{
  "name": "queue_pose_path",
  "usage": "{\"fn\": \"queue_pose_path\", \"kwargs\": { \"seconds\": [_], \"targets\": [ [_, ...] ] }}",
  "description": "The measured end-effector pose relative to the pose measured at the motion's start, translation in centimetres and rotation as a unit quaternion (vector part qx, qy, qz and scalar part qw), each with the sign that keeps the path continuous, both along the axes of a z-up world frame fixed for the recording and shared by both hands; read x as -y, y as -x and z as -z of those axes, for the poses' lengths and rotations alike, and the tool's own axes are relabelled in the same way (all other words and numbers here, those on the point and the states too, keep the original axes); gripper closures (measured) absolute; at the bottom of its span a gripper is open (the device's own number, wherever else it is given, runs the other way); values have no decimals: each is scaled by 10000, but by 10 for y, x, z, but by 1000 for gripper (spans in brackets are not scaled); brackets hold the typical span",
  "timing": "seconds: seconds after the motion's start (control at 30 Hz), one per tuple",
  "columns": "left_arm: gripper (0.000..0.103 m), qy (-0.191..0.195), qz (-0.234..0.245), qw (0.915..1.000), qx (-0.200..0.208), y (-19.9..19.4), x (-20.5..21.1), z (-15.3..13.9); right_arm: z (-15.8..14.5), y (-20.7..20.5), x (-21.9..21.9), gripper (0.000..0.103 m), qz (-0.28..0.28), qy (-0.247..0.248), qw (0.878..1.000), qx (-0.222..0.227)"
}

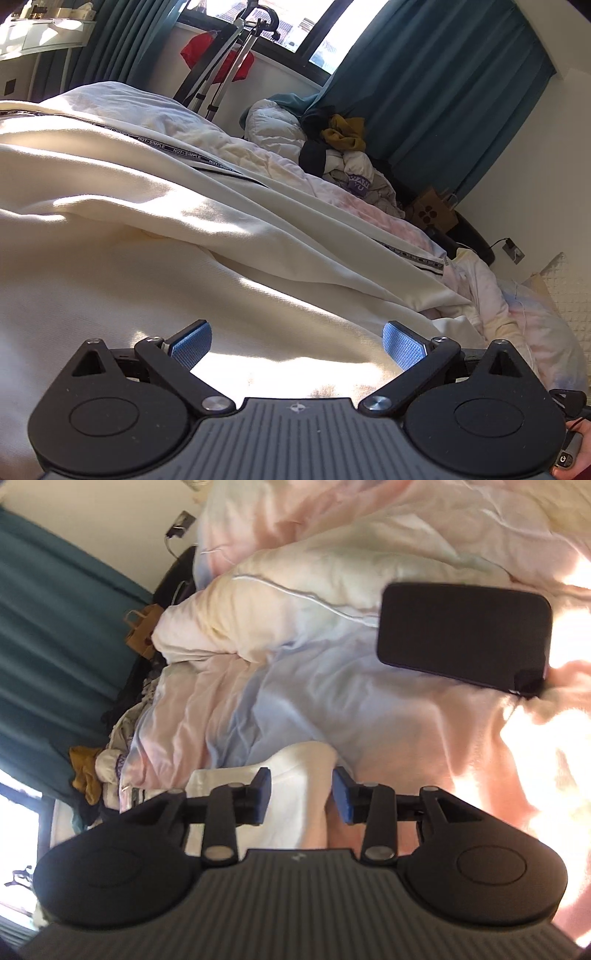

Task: Fold clothes

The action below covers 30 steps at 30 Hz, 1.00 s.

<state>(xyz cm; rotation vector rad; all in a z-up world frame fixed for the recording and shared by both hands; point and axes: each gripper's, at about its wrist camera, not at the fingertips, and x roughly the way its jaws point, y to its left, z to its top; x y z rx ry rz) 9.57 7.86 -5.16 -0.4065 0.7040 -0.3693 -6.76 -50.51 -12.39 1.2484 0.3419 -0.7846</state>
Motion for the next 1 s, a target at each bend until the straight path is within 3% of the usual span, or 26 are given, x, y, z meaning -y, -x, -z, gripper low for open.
{"fn": "queue_pose_path", "kwargs": {
  "seconds": [0.07,0.13,0.27,0.37,0.43,0.47,0.5,0.6,0.77,0.9,1.0],
  "targets": [
    [3,-47,-55,9999,-71,3,0,2,12,11,10,63,193,-361,9991,100],
    [3,-50,-84,9999,-125,4,1,4,24,5,13,63,22,-730,9971,196],
    [3,-107,-214,9996,-149,0,1,8,32,-12,14,63,-270,-763,9967,24],
    [3,-104,-477,9985,-232,-3,-3,11,35,-23,17,64,-402,-574,9975,-80],
    [3,-64,-585,9977,-332,-5,-6,13,34,-27,21,71,-483,-399,9980,-11],
    [3,-35,-634,9972,-396,-6,-8,14,32,-30,21,87,-563,-281,9980,-13],
    [3,10,-672,9967,-457,-8,-9,16,29,-32,20,95,-648,-153,9978,-12],
    [3,141,-737,9956,-562,-9,-13,18,5,-41,12,96,-1081,613,9922,76],
    [3,263,-1080,9916,-661,0,-30,14,-37,-34,-5,97,-883,1851,9774,513],
    [3,100,-1738,9817,-777,19,-57,0,-29,-36,2,97,-689,1587,9848,158],
    [3,339,-2247,9698,-887,39,-97,-16,-16,-33,7,97,-716,1209,9901,-3]
  ]
}}
